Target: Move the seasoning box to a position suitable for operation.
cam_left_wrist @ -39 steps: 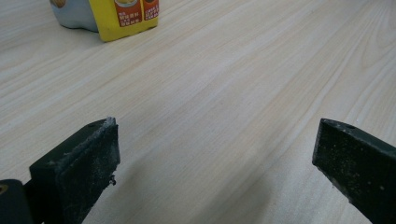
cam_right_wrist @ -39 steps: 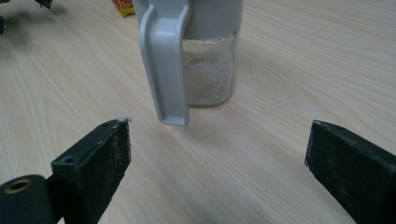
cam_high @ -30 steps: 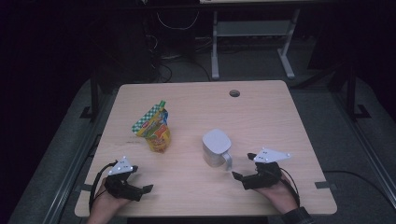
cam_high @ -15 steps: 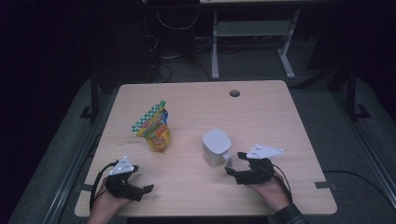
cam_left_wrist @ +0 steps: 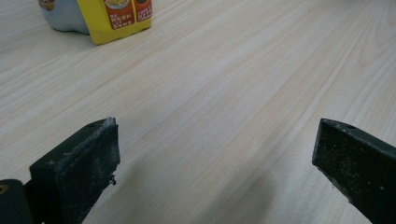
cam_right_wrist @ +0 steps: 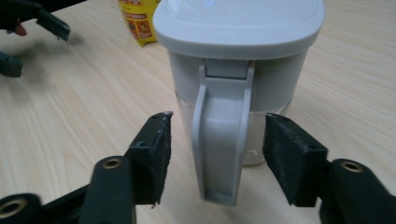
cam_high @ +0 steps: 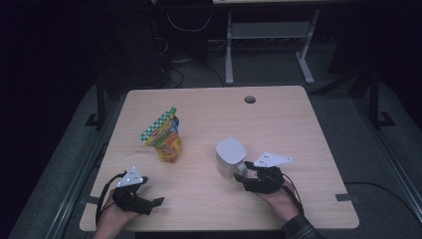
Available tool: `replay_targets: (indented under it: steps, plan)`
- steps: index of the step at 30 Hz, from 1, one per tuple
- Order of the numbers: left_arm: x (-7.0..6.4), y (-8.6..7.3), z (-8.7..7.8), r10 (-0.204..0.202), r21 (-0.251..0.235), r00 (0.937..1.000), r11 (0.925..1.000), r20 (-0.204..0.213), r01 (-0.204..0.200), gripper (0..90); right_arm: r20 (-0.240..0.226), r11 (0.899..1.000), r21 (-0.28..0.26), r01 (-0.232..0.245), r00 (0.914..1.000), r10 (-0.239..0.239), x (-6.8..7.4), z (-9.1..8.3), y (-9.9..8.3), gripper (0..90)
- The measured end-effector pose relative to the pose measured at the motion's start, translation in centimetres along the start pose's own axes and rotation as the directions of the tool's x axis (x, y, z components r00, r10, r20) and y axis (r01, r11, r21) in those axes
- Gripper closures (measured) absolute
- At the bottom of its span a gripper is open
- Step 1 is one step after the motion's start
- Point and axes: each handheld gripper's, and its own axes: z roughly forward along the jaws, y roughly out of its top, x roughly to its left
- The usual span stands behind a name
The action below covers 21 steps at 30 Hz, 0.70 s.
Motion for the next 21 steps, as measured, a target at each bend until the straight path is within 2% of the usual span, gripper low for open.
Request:
replay_targets:
  steps: [1, 9, 10, 12, 15, 21]
  plan:
    - [-0.01, 0.00, 0.00, 0.002, 0.002, 1.0000, 1.0000, 0.001, -0.002, 0.2, 0.009, 1.000, -0.004, -0.012, 0.9999, 0.012, 0.04, 0.03, 0.11, 47.2]
    - [0.00, 0.01, -0.03, 0.003, 0.003, 1.0000, 1.0000, 0.001, -0.003, 0.2, 0.022, 1.000, 0.013, -0.019, 0.9996, 0.018, 0.21, 0.31, 0.18, 54.0]
    - [-0.01, 0.01, -0.03, 0.003, 0.003, 1.0000, 1.0000, 0.002, -0.003, 0.2, 0.029, 1.000, 0.014, -0.011, 0.9995, 0.011, 0.24, 0.25, 0.20, 58.3]
    - [-0.01, 0.01, -0.02, 0.001, 0.003, 1.0000, 1.0000, 0.002, -0.001, 0.2, 0.026, 1.000, 0.013, -0.010, 0.9996, 0.010, 0.22, 0.24, 0.19, 59.6]
    - [0.02, 0.04, -0.04, 0.011, 0.009, 0.9999, 0.9999, 0.003, -0.011, 0.2, 0.023, 1.000, 0.013, -0.004, 0.9997, 0.004, 0.22, 0.27, 0.18, 66.1]
    - [0.00, 0.03, -0.10, 0.005, 0.002, 1.0000, 1.0000, 0.002, -0.005, 0.2, 0.028, 0.999, 0.013, 0.036, 0.9990, -0.036, 0.34, 0.17, 0.19, 68.3]
